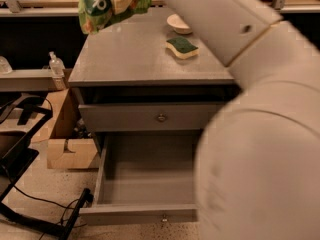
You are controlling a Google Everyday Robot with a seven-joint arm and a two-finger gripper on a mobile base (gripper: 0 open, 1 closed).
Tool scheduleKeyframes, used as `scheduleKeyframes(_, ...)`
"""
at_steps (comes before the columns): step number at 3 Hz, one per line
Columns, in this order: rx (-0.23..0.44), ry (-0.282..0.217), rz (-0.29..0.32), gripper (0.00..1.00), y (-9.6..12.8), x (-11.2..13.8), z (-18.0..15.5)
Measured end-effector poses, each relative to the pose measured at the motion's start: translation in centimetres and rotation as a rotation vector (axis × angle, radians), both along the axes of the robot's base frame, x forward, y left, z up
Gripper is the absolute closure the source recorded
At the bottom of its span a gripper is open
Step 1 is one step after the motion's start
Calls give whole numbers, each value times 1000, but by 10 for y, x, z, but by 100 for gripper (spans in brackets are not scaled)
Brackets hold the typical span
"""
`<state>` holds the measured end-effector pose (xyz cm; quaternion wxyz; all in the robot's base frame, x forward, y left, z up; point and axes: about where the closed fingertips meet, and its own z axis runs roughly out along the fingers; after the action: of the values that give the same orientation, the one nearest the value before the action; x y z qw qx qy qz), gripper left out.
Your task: Place green rice chip bag into middle drawer
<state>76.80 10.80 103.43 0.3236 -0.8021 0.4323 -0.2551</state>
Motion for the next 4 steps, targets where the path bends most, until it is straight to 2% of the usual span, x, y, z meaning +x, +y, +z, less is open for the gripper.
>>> scheduleKeyframes(1, 173, -117, -51, 100, -24, -65, 74)
scheduleKeyframes(2, 351, -230, -66, 100, -26, -156, 140)
scheduleKeyframes(3, 466, -286, -90, 100, -27, -224, 170)
scheduleKeyframes(4, 467, -287, -90, 100, -27, -225, 171)
